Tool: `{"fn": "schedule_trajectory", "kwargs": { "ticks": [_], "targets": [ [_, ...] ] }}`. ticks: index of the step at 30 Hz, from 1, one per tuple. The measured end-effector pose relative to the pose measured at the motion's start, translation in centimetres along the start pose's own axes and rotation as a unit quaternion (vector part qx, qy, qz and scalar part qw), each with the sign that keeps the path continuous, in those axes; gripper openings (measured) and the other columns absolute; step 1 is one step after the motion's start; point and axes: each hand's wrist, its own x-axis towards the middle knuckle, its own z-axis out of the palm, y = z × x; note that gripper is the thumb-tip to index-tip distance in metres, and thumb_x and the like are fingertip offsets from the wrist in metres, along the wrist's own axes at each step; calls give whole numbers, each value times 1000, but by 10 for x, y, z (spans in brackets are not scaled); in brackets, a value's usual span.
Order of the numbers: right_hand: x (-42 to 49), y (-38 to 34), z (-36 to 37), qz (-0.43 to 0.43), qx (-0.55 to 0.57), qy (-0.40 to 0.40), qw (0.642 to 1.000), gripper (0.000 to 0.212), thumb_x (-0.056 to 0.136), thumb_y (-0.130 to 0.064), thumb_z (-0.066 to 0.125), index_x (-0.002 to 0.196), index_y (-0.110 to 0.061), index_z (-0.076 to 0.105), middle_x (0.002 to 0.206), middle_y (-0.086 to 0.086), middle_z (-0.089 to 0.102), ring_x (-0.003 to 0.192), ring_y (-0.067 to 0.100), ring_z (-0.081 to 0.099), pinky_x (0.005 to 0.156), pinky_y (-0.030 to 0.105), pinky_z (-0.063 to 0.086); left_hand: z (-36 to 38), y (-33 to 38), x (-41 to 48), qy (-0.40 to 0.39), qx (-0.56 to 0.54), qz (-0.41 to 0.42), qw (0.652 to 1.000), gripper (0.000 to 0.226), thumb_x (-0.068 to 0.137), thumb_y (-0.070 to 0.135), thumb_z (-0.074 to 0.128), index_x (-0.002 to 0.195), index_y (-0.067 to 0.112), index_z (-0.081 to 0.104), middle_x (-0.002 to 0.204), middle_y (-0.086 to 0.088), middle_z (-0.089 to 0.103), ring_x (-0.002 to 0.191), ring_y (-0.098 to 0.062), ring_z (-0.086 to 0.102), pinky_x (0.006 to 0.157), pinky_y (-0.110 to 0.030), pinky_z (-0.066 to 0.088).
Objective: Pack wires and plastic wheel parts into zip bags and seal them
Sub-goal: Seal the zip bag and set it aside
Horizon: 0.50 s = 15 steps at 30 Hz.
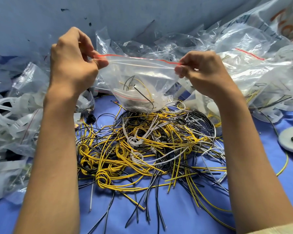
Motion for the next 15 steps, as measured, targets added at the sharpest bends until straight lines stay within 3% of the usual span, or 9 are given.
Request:
{"fn": "schedule_trajectory", "kwargs": {
  "ticks": [4,9,12,15],
  "targets": [
    [-1,-8,0,-13,-8,2,1000,13,82,-3,67,91,-13,70,66,-8,60,51,-10,52,56,6,38,0,-2,1,-1,14,-3,1000,41,71,16,74,69,31,36,89,-2,70,53,-3,42,60,-26,41],
    [-4,-17,-2,-44,10,-35,998,17,81,-16,73,96,-20,68,75,-6,64,64,-5,54,65,7,43,0,2,-1,-23,-4,2,1000,35,74,18,76,73,34,45,84,6,66,62,5,53,63,-8,42],
    [-5,-18,1,-50,-20,-54,997,20,81,-16,73,100,-10,72,81,-5,65,68,-3,55,67,6,42,0,3,-1,-52,22,-1,998,25,77,21,75,71,33,53,76,17,61,58,11,51,61,-4,39],
    [-6,-19,3,-62,-29,-43,997,18,81,-11,72,97,-5,73,80,-5,64,66,-6,53,64,5,40,1,4,-2,-106,21,-2,994,15,78,20,75,82,26,62,80,12,64,59,15,51,59,1,37]
  ]
}}
